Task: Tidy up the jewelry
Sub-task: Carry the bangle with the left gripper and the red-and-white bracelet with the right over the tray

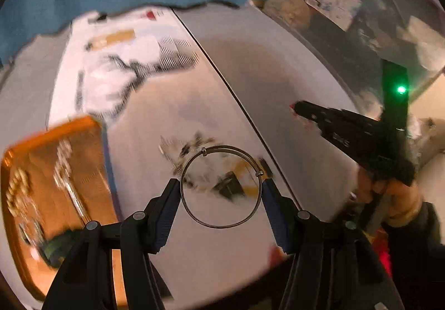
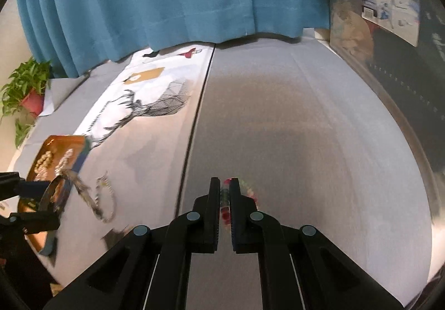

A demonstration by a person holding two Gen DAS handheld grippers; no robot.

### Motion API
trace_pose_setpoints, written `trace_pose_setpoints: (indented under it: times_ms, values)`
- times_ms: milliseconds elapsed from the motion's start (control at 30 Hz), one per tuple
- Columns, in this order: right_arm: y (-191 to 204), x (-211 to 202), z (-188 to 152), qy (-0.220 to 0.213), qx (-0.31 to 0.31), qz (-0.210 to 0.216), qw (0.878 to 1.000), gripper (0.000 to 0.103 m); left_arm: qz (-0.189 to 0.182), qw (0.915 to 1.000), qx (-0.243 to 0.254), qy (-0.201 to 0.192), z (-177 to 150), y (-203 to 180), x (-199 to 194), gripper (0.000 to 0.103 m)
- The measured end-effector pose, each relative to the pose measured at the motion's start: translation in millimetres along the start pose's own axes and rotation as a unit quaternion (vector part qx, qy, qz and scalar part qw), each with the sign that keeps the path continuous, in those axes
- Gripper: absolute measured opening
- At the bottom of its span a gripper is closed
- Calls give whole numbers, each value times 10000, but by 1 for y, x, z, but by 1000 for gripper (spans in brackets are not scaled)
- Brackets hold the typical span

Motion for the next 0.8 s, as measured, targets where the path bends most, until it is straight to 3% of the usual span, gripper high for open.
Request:
trace_pose_setpoints:
  times_ms: [67, 167, 400, 533, 800]
  values:
    - [2, -5, -9, 76, 35, -22, 10000, 7, 2, 9996, 46, 286, -18, -5, 5, 55]
    - [4, -11, -23, 189, 128, -51, 9997, 7, 81, 9995, 94, 291, -32, -9, 0, 55]
    - [18, -50, -41, 13, 161, -39, 9999, 7, 206, 9995, 88, -233, -49, -14, -48, 55]
    - [42, -88, -52, -209, 123, 229, 9994, 7, 402, 9972, 27, -631, -62, -7, -90, 55]
    - [104, -145, -82, -446, -127, 608, 9971, 7, 729, 9899, -388, -1151, -120, 27, -153, 55]
Point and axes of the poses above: each gripper's, at about its wrist camera, not at the fingertips, and x roughly the way its jaws point, y to its left, z to its top, the point moved 7 cm from there along x, roughly the way its jaws point, and after that the axes turned 7 degrees about x, right-handed, at the moved point
